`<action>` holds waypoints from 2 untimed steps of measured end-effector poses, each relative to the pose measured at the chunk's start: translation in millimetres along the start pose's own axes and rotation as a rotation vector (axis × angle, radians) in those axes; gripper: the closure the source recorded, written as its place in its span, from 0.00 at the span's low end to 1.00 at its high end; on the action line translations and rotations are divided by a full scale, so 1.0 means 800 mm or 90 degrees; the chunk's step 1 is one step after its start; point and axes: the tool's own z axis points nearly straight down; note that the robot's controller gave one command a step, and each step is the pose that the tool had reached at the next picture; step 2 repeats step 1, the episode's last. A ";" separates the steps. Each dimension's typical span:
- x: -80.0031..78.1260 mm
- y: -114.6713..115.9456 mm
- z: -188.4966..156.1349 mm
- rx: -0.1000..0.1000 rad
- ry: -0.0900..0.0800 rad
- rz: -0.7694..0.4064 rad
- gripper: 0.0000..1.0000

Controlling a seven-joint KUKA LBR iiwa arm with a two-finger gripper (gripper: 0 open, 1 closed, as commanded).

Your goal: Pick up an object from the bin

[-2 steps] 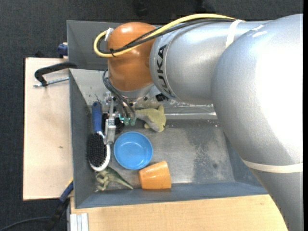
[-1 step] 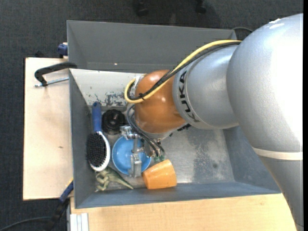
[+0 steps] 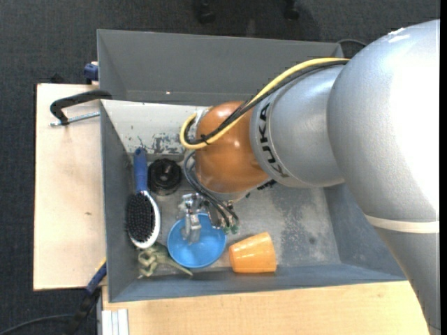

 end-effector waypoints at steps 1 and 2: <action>-0.015 -0.038 -0.211 0.000 -0.008 -0.017 1.00; -0.015 -0.038 -0.211 0.000 -0.008 -0.017 1.00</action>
Offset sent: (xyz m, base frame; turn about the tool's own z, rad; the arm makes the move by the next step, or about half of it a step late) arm 0.0137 -0.0288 0.1629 -0.0279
